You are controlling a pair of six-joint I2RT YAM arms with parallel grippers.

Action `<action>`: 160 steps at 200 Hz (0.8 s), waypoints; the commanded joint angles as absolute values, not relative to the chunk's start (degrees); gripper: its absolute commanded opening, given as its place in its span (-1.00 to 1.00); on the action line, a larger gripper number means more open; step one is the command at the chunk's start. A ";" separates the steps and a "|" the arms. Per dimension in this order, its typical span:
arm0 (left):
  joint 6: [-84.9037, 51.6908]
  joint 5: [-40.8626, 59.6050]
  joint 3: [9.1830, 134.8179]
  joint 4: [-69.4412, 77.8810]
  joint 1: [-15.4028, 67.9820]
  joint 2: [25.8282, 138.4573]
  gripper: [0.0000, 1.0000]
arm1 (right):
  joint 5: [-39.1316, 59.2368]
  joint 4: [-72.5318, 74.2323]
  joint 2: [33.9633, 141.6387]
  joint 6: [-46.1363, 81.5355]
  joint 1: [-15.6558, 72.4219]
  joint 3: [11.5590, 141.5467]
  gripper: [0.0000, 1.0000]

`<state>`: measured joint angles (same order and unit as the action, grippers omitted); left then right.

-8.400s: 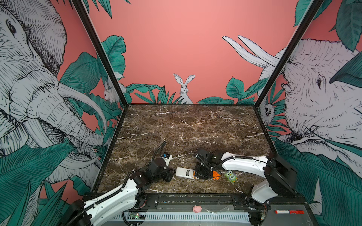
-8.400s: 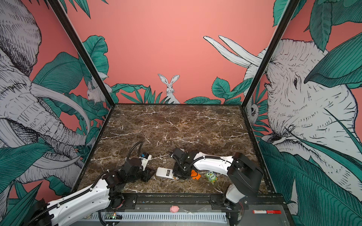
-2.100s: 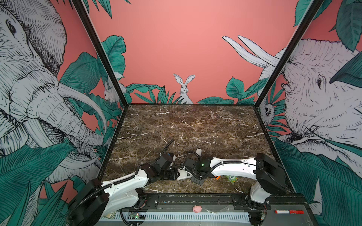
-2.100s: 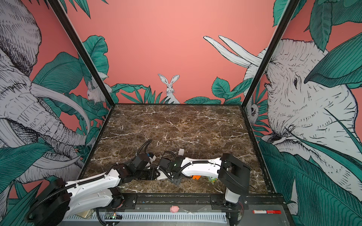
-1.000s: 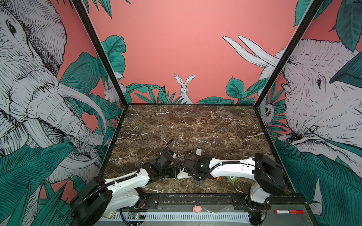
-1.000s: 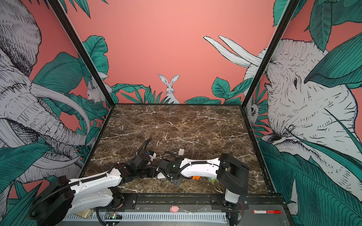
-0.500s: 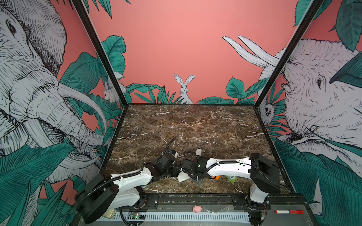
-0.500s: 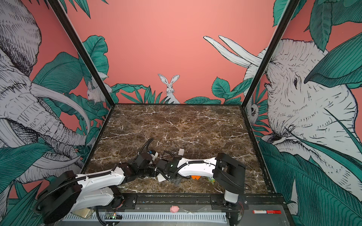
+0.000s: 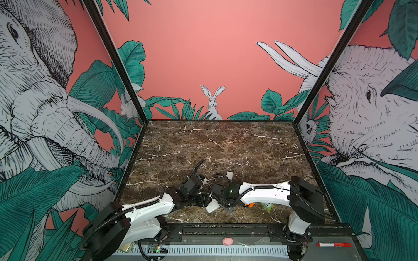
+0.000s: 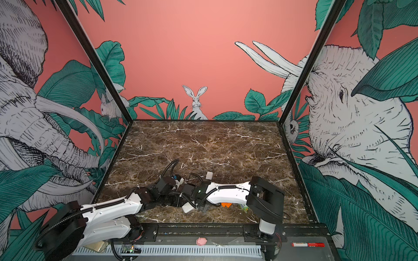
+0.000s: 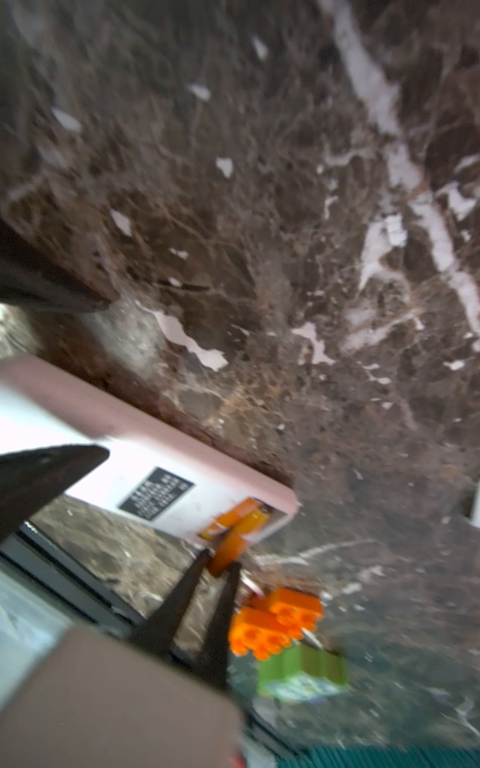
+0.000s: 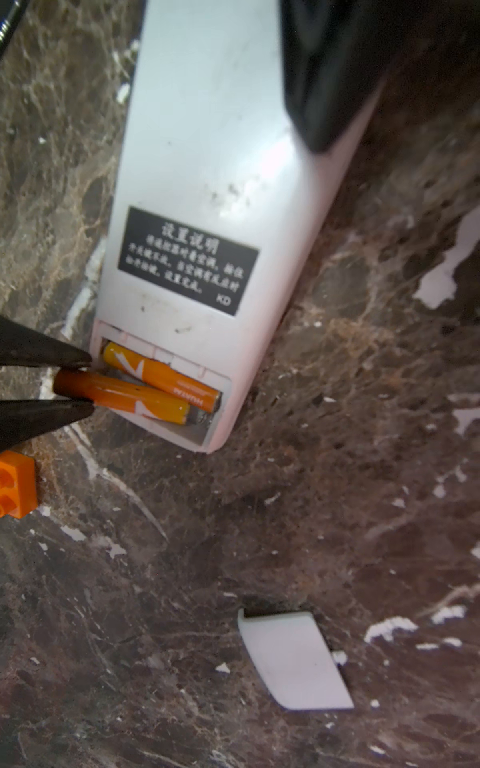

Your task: Load the batteries into the remote control

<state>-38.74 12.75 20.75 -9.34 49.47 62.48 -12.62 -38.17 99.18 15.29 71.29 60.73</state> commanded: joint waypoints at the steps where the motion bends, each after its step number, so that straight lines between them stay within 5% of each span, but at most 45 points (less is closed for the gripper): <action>1: -37.52 11.43 21.26 -18.16 49.66 61.08 0.16 | -8.44 -37.10 100.30 16.52 71.10 58.07 -0.72; 160: -30.06 14.76 23.29 -22.77 49.75 53.14 0.48 | -10.89 -38.99 95.24 19.12 70.93 61.79 -0.47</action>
